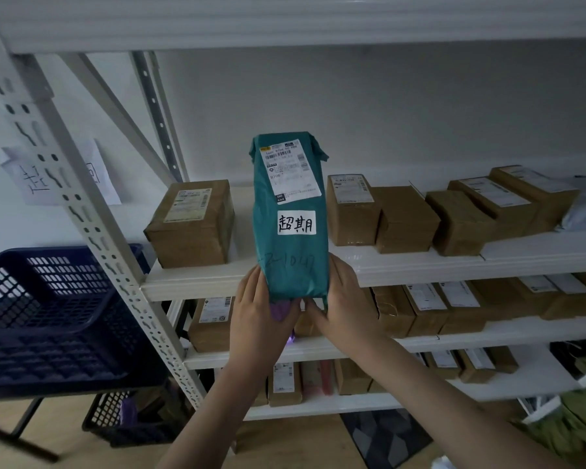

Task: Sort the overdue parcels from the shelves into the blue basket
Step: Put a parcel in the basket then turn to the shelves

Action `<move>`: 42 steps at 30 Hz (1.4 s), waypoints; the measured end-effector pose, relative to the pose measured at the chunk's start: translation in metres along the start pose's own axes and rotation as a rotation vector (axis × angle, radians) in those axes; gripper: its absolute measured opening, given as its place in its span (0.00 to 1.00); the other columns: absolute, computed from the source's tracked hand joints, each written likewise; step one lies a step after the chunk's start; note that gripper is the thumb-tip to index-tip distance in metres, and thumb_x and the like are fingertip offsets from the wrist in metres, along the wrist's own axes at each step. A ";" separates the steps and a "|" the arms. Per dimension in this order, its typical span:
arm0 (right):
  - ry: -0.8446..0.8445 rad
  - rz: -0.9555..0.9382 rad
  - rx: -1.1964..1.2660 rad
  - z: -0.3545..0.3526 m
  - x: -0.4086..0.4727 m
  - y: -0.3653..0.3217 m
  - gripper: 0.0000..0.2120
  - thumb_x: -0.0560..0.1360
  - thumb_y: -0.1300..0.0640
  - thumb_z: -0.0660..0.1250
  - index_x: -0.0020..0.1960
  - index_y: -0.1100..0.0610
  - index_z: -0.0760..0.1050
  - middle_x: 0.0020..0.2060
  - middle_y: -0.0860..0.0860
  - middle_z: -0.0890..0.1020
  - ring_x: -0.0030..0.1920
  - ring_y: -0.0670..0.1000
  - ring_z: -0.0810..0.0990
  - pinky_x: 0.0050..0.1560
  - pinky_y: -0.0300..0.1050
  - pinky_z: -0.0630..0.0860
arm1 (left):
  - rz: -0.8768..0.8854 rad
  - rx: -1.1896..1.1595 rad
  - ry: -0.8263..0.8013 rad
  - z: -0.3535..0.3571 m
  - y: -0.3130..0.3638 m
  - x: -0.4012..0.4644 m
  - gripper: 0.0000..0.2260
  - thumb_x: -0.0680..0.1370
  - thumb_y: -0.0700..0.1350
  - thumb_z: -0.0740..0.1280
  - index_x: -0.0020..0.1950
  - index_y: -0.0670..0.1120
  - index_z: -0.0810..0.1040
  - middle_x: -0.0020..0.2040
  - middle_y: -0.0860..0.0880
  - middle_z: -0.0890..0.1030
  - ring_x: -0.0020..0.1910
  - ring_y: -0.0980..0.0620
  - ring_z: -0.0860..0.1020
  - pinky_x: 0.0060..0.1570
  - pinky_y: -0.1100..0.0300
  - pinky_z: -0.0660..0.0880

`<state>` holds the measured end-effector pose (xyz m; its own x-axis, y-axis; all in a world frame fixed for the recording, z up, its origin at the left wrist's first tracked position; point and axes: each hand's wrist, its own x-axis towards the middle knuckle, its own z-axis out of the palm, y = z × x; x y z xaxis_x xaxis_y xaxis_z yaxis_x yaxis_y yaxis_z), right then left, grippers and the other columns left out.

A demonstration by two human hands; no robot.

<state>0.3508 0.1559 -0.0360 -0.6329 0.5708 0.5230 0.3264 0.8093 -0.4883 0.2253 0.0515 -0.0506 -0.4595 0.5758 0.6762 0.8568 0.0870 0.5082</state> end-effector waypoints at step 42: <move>-0.335 -0.271 0.335 0.160 -0.160 -0.336 0.33 0.80 0.40 0.65 0.79 0.52 0.60 0.73 0.45 0.65 0.75 0.42 0.61 0.70 0.24 0.54 | -0.196 0.090 0.081 -0.371 -0.124 -0.234 0.27 0.75 0.51 0.71 0.72 0.42 0.74 0.68 0.54 0.75 0.69 0.52 0.73 0.62 0.51 0.78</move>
<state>0.2300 -0.2295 -0.0668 -0.8701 0.2283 0.4369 -0.0865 0.8018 -0.5913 0.1396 -0.3957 -0.0736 -0.6335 0.4737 0.6117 0.7650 0.2647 0.5872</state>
